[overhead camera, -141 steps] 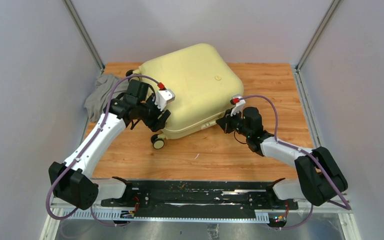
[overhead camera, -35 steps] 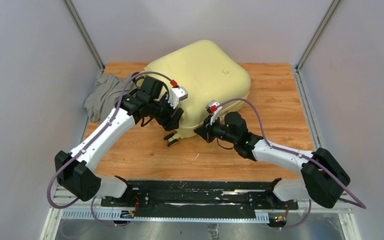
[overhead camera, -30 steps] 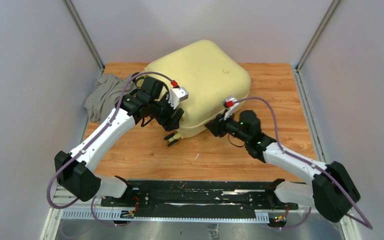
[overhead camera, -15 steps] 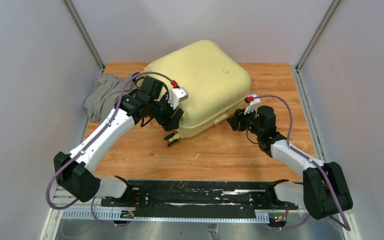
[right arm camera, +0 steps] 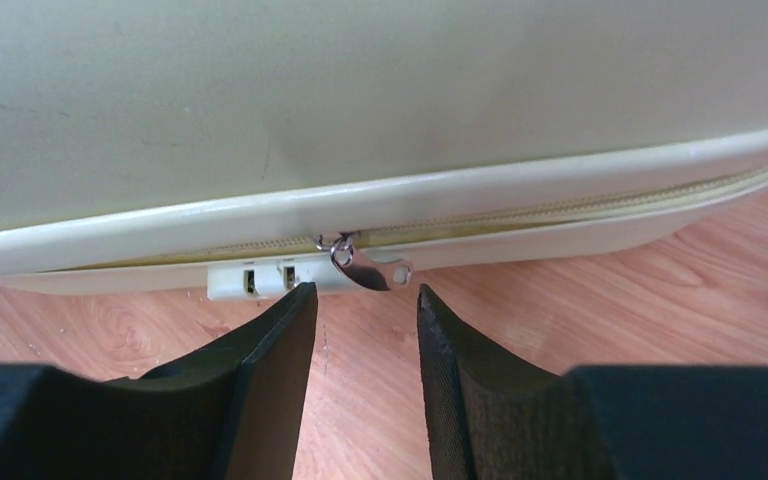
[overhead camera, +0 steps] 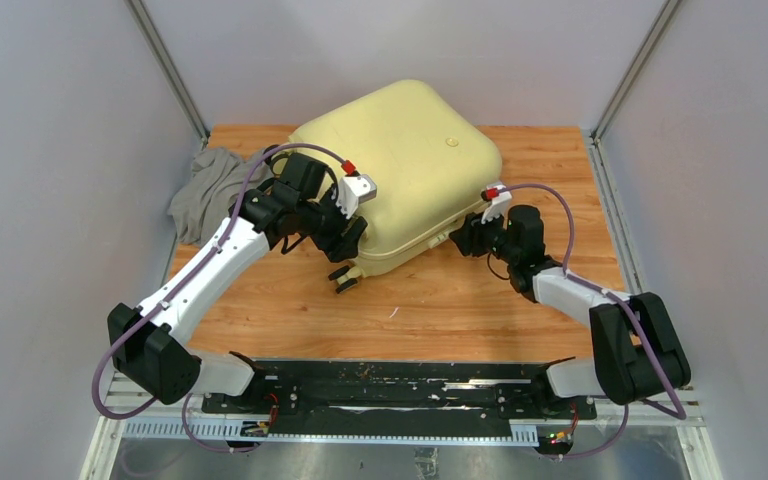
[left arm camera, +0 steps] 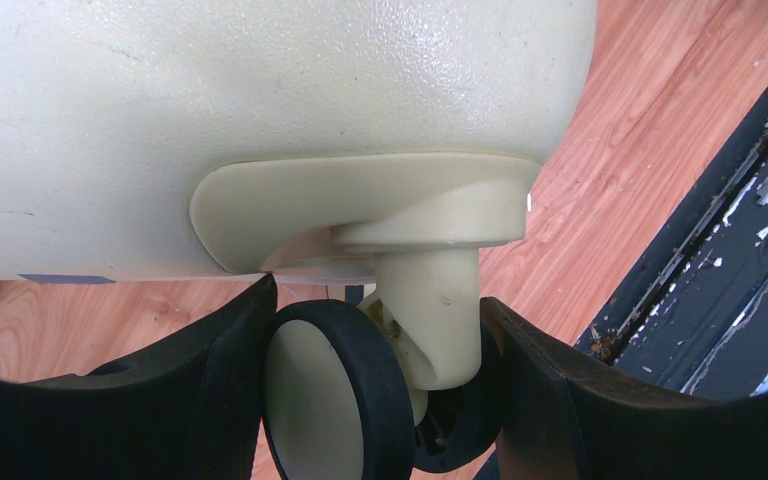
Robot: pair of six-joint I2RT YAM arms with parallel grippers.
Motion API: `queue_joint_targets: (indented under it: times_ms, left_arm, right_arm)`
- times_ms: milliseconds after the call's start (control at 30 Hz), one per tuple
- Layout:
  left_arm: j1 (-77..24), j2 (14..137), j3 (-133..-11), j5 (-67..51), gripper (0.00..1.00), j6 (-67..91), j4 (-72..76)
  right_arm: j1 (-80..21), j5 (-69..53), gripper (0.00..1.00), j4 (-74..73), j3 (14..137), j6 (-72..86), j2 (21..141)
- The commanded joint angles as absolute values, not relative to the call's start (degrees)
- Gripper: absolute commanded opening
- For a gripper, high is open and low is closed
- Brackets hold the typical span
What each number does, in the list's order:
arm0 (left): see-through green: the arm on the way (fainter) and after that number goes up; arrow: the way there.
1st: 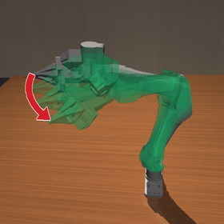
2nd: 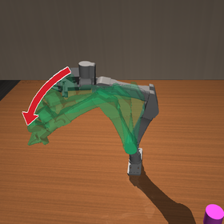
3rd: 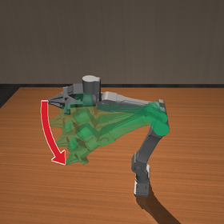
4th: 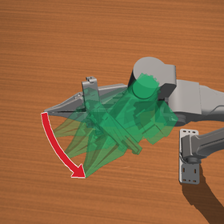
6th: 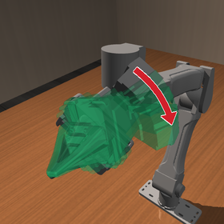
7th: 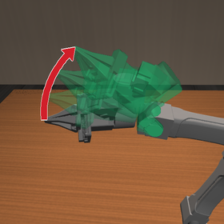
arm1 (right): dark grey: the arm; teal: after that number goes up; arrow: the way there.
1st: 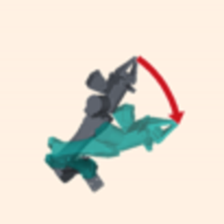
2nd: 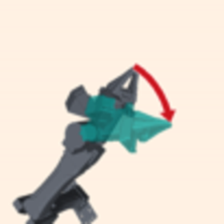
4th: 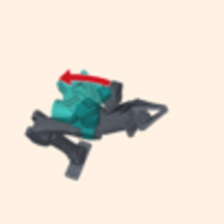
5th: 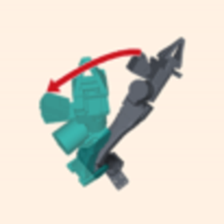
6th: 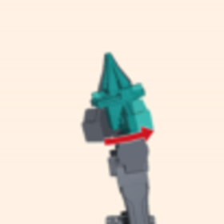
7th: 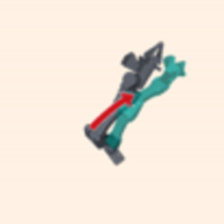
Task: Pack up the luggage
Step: Zip the luggage at the center of the board.
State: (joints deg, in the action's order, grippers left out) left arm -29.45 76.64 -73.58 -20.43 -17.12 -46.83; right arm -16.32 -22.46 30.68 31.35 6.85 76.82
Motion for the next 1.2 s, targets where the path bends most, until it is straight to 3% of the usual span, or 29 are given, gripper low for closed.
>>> queue_joint_targets:
  times_ms: [0,133,333,500,733,1167]
  left_arm:
    - [-30.37,73.40,-76.47,-25.44,0.00,-17.73,-39.82]
    - [-30.41,73.49,-76.34,-25.49,0.00,-17.66,-39.83]
    - [-30.41,73.41,-76.12,-25.33,0.00,-17.64,-39.87]
    - [-30.41,73.36,-76.30,-25.05,0.00,-17.92,-39.99]
    - [-30.41,73.29,-76.48,-25.22,0.00,-17.76,-40.07]
    - [-30.41,73.98,-77.33,-25.58,0.00,-16.96,-39.91]
  right_arm:
    - [-14.95,-23.28,0.45,35.04,33.34,5.42,76.67]
    - [-14.11,-24.44,0.43,35.99,34.10,5.62,77.07]
    - [-14.07,-26.79,0.29,38.63,34.48,6.38,79.37]
    - [-14.08,-29.33,0.24,38.56,34.72,6.44,79.56]
    - [-14.12,-26.82,0.01,37.04,34.33,4.48,77.37]
    - [-15.80,-33.19,0.00,29.43,34.37,3.66,73.33]
